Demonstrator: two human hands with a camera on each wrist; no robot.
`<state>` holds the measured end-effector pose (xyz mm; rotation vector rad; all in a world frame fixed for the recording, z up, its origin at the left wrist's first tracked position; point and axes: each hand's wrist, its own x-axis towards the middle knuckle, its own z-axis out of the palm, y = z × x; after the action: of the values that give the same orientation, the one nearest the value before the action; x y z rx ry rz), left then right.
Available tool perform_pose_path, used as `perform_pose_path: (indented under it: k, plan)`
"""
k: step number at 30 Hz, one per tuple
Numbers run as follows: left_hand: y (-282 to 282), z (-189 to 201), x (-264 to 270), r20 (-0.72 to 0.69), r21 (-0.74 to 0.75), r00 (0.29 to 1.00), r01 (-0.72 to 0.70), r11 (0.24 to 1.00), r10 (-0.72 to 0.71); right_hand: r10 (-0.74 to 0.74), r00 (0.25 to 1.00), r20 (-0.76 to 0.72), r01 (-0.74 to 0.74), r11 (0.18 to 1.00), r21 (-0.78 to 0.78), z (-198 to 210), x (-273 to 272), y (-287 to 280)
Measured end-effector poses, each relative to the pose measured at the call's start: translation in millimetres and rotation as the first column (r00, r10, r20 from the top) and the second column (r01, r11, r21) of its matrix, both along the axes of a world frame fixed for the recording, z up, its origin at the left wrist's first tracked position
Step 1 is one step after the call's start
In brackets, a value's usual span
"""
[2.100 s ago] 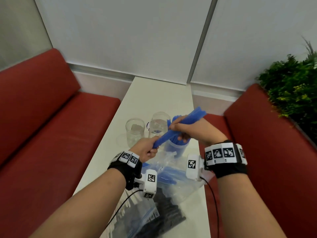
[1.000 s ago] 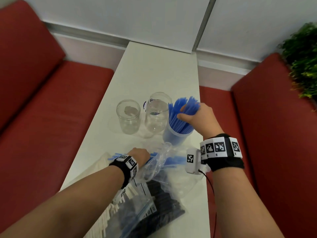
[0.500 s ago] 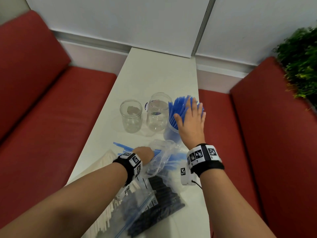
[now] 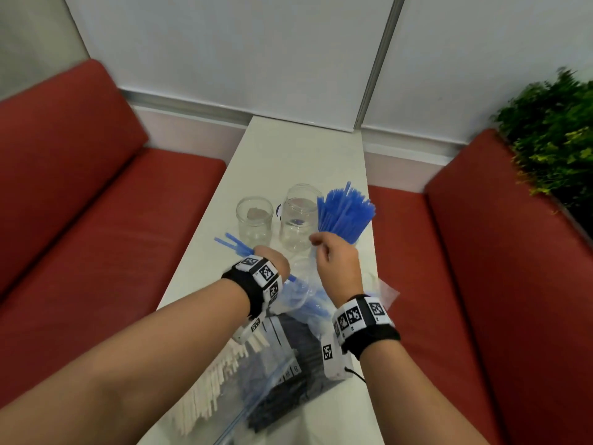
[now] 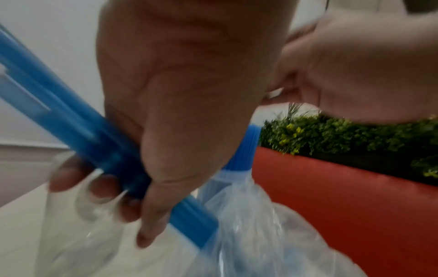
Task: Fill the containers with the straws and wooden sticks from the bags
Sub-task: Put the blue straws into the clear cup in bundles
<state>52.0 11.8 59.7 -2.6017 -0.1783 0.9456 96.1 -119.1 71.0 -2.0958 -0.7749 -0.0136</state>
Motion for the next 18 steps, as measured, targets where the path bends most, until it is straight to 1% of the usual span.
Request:
perform_pose_path:
  k: [2, 3, 4, 5, 6, 7, 8, 9, 10, 11, 12, 13, 14, 15, 16, 18]
  plan:
    - [-3.8, 21.4, 0.2, -0.028, 0.086, 0.999, 0.037, 0.996, -0.035, 0.122, 0.979, -0.162, -0.153, 0.97, -0.191, -5.4, -16.3, 6.2]
    - [-6.4, 29.7, -1.5, 0.037, 0.08, 0.999, -0.014, 0.997, 0.011, 0.169, 0.962, -0.214, -0.223, 0.939, -0.262, -7.9, -23.6, 8.6]
    - [-10.9, 35.2, -1.4, 0.146, 0.035, 0.986, -0.09, 0.995, 0.084, 0.193, 0.948, -0.253, -0.266, 0.916, -0.299, -9.5, -27.6, 10.8]
    - [-17.2, 48.2, 1.5, 0.175, -0.008, 0.973, -0.149, 0.989, 0.148, 0.189, 0.942, -0.277, -0.274, 0.912, -0.306, -8.9, -32.1, 12.4]
    - [-21.9, 64.8, 0.3, 0.057, 0.06, 0.996, -0.07, 0.996, 0.066, 0.175, 0.94, -0.293, -0.26, 0.923, -0.282, -7.1, -35.4, 14.5]
    - [-25.8, 81.4, -2.9, -0.047, 0.132, 0.996, 0.086, 0.988, -0.08, 0.169, 0.936, -0.31, -0.243, 0.945, -0.22, -3.7, -37.8, 18.4]
    - [-30.6, 92.2, -0.8, -0.076, 0.173, 0.993, 0.101, 0.98, -0.088, 0.173, 0.919, -0.355, -0.236, 0.961, -0.141, 3.2, -38.6, 23.0]
    - [-35.9, 101.8, 1.3, 0.033, 0.168, 0.995, 0.087, 0.982, -0.094, 0.171, 0.891, -0.42, -0.227, 0.97, -0.086, 13.2, -38.6, 29.9]
    - [-40.3, 113.4, -4.6, 0.189, 0.144, 0.98, 0.031, 0.989, -0.058, 0.162, 0.863, -0.479, -0.219, 0.973, -0.066, 22.2, -38.0, 36.7]
    - [-41.8, 128.7, -6.7, 0.258, 0.123, 0.966, -0.026, 0.992, -0.007, 0.131, 0.853, -0.506, -0.186, 0.981, -0.06, 28.8, -38.5, 42.2]
    - [-41.4, 142.7, -8.7, 0.33, 0.105, 0.944, -0.026, 0.994, -0.01, 0.1, 0.875, -0.473, -0.133, 0.99, -0.036, 32.7, -39.9, 43.8]
    - [-40.6, 161.0, -10.0, 0.42, 0.081, 0.906, 0.025, 0.996, -0.057, 0.106, 0.898, -0.427, -0.1, 0.994, 0.035, 34.4, -40.5, 43.2]
    - [-37.8, 180.3, -13.2, 0.499, 0.046, 0.862, 0.079, 0.996, -0.091, 0.147, 0.908, -0.392, -0.104, 0.986, 0.13, 35.9, -41.2, 40.3]
    - [-35.0, 199.4, -15.9, 0.576, 0.033, 0.809, 0.124, 0.992, -0.121, 0.182, 0.903, -0.388, -0.11, 0.973, 0.202, 34.8, -42.4, 35.7]
    - [-31.4, 218.5, -19.4, 0.676, 0.005, 0.728, 0.154, 0.988, -0.117, 0.19, 0.887, -0.421, -0.093, 0.966, 0.24, 31.9, -42.3, 32.9]
    - [-18.0, 245.6, -22.4, 0.853, -0.015, 0.515, 0.184, 0.983, -0.084, 0.171, 0.84, -0.514, -0.015, 0.956, 0.292, 26.0, -40.4, 33.1]
